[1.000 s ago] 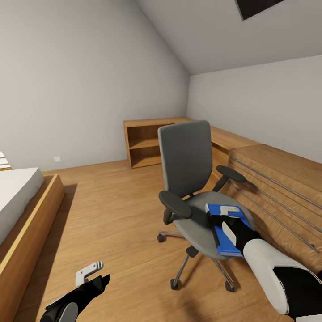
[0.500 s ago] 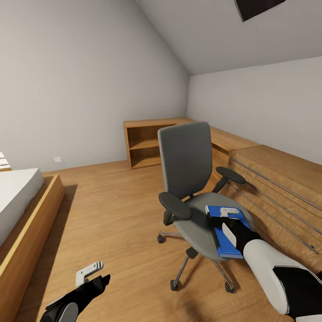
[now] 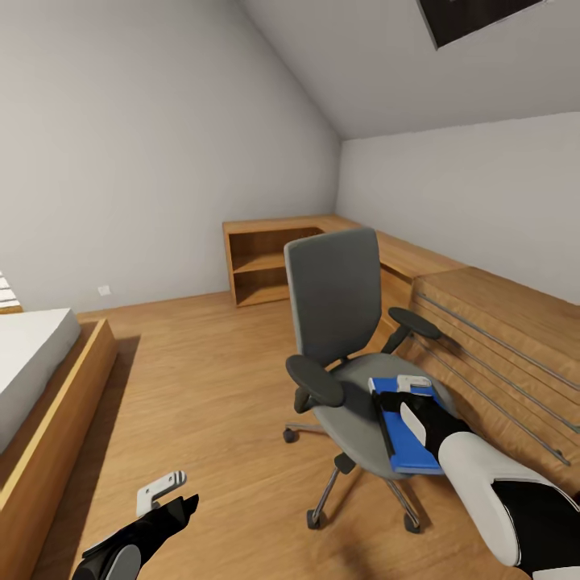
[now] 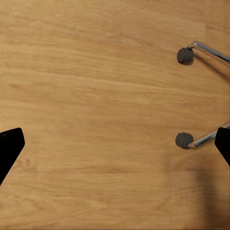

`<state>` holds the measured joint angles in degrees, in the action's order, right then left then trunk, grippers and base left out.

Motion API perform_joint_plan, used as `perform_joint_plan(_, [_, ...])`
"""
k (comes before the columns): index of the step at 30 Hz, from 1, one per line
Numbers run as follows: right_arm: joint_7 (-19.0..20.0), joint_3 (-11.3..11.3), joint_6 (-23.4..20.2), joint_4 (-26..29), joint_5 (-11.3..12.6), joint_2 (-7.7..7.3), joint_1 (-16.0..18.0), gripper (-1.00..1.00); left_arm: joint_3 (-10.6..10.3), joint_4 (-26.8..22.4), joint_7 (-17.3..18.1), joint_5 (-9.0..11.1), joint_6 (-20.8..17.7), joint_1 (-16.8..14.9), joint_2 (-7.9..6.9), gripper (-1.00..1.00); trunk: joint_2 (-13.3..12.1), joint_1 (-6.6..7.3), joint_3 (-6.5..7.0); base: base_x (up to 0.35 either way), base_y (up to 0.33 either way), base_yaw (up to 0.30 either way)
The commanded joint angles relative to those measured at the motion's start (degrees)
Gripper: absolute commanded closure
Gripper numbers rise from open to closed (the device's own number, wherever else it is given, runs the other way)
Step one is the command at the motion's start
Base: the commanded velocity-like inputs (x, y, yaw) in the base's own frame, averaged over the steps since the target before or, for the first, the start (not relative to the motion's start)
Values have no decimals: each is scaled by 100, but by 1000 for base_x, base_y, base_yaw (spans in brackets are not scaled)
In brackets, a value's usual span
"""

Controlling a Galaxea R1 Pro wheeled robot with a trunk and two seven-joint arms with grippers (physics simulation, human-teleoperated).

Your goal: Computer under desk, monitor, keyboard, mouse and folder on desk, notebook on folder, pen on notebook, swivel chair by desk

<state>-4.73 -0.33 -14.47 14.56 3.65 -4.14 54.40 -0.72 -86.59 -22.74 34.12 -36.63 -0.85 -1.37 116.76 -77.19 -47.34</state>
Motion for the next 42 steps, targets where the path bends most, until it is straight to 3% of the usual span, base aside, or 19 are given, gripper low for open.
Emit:
perform_joint_plan(1, [-19, -2, -30, 12, 39, 1, 1, -100, -7, -7, -54, 60, -12, -3, -4, -100, -39, 23, 13, 0, 0, 0])
perform_joint_plan(16, [-7, -14, -34, 63, 54, -16, 1, -100, -7, 19, -69, 80, -19, -3, -4, -100, -641, 353, 282, 0, 0, 0])
perform_joint_plan(23, [-2, -28, -93, 263, 82, -43, 1, -100, -11, 58, -68, 78, -19, -3, -4, -100, -641, 353, 282, 0, 0, 0])
perform_joint_plan(28, [4, -44, -428, 650, 102, -92, -15, -100, -11, 68, -68, 78, -20, -3, -4, -100, -641, 353, 282, 0, 0, 0])
perform_joint_plan(32, [-2, -75, -649, 1522, 146, -151, -221, -100, -14, 71, -71, 78, -20, -3, -4, -100, -641, 353, 282, 0, 0, 0])
perform_joint_plan(35, [-7, -185, -814, 2216, 255, -189, -558, -100, -14, 70, -72, 78, -20, -3, -4, -100, -641, 353, 282, 0, 0, 0])
perform_joint_plan(39, [-15, -369, -1359, 3527, 353, -205, -1167, -100, -10, 66, -72, 78, -20, -3, -4, -100, -641, 353, 282, 0, 0, 0])
perform_joint_plan(41, [-18, -468, -2010, 4856, 395, -192, -1859, -100, -8, 66, -72, 78, -20, -3, -4, -100, -641, 353, 282, 0, 0, 0])
perform_joint_plan(42, [-18, -487, -2240, 5231, 418, -186, -2043, -100, -11, 67, -73, 76, -20, -3, -4, -100, -641, 353, 282, 0, 0, 0])
